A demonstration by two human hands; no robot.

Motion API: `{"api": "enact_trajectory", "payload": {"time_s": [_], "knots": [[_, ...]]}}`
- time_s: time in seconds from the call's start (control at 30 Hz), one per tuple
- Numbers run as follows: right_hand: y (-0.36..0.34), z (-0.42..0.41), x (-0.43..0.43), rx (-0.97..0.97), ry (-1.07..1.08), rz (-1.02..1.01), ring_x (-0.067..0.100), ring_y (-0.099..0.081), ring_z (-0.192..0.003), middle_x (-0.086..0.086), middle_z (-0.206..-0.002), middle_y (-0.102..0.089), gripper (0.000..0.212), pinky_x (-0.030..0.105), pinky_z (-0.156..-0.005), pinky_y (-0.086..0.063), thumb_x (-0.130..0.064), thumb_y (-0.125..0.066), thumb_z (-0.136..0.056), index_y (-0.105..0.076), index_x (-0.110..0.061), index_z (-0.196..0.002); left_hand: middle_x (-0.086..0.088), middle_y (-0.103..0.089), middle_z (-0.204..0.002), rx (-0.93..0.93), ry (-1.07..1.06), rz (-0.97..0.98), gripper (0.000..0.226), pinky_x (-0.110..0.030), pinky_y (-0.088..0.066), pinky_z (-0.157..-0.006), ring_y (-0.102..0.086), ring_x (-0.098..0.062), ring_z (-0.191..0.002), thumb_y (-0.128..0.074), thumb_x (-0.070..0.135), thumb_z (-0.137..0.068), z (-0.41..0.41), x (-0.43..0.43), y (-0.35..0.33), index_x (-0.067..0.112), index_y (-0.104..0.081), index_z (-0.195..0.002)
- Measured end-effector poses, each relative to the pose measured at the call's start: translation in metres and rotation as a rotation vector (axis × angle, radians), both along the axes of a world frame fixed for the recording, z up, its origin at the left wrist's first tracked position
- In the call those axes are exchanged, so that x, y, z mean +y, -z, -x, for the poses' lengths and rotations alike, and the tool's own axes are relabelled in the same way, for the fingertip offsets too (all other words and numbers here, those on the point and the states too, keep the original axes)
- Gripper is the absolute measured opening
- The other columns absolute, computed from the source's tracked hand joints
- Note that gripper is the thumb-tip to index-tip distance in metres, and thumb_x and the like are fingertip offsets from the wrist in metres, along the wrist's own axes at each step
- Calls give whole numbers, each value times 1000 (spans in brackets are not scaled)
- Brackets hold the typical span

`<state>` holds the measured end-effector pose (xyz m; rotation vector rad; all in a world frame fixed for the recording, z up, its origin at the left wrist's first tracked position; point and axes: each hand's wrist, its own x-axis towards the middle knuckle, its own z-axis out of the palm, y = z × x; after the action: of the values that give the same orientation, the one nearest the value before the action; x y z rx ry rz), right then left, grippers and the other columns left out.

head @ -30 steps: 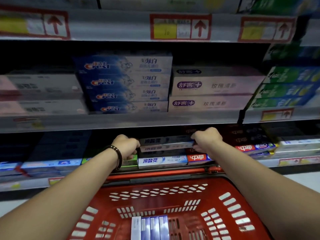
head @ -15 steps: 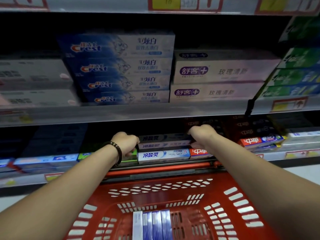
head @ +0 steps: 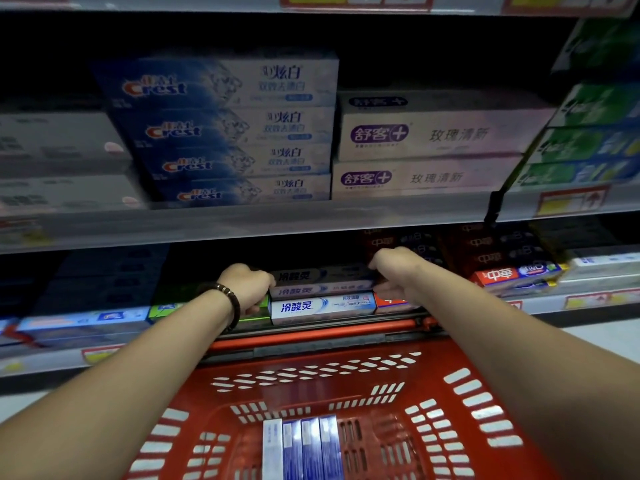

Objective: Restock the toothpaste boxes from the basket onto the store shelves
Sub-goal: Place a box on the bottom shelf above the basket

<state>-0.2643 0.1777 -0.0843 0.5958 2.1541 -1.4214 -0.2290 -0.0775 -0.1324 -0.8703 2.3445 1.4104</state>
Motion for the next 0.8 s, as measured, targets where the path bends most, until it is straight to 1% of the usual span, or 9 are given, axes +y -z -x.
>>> {"api": "enact_trajectory", "payload": {"time_s": [0.07,0.13,0.2,0.23,0.3,0.4,0.47,0.63,0.8], "knots": [[-1,-1,0,-3,-7,-1,24,-66,-83,6,-91,-57,7,42,-90,-60,-12,-53,-105,-51,-13,-112,-9,-61,-69,3,-8,-4,18,-31,-49,-59,-57,-23,-63,-67,18,-94,0,0,1,0,-69,-92],[-1,-1,0,-13,0,17,24,-66,-84,6,-91,-58,1,39,-84,-58,-12,-53,-105,-53,-13,-105,-10,-62,-68,10,-19,-10,18,-33,-50,-60,-58,-24,-64,-67,17,-93,1,-1,2,0,-69,-92],[-2,-1,0,-11,-3,17,24,-66,-85,7,-92,-58,4,37,-79,-56,-12,-53,-105,-54,-12,-102,-10,-63,-69,12,-25,-11,17,-34,-51,-62,-59,-25,-65,-67,17,-93,1,-1,3,0,-69,-92],[-2,-1,0,-9,-12,16,24,-66,-86,7,-92,-59,1,37,-79,-56,-12,-53,-105,-54,-12,-106,-10,-63,-70,12,-26,-8,17,-34,-52,-62,-60,-25,-66,-67,17,-93,1,-1,3,0,-69,-92],[-3,-2,-1,-9,-26,8,24,-67,-86,6,-92,-59,10,39,-83,-57,-12,-53,-106,-53,-11,-115,-10,-64,-71,11,-26,-1,17,-33,-51,-61,-59,-25,-64,-67,18,-94,0,-1,2,1,-69,-92],[-2,-1,0,-10,-27,13,26,-67,-90,8,-97,-61,12,42,-91,-59,-12,-54,-106,-52,-11,-118,-11,-64,-71,4,-33,-3,17,-31,-49,-57,-59,-25,-62,-66,18,-94,-1,0,0,1,-68,-92],[0,-1,0,-11,-20,18,27,-68,-93,8,-98,-61,16,44,-94,-59,-13,-55,-105,-52,-12,-121,-12,-65,-72,5,-39,-15,17,-34,-52,-62,-61,-27,-66,-66,17,-94,-1,0,1,0,-68,-93],[0,-1,0,-6,-17,29,25,-67,-84,7,-94,-58,20,40,-83,-55,-12,-54,-105,-50,-10,-125,-14,-67,-74,8,-43,-36,15,-37,-53,-67,-63,-29,-71,-66,14,-94,-1,2,-1,0,-67,-90],[2,0,0,-4,-18,24,25,-66,-87,7,-96,-60,24,40,-85,-56,-13,-54,-105,-51,-9,-128,-14,-68,-74,11,-56,-43,13,-36,-54,-64,-65,-28,-73,-65,14,-94,-2,2,-1,1,-66,-90]]}}
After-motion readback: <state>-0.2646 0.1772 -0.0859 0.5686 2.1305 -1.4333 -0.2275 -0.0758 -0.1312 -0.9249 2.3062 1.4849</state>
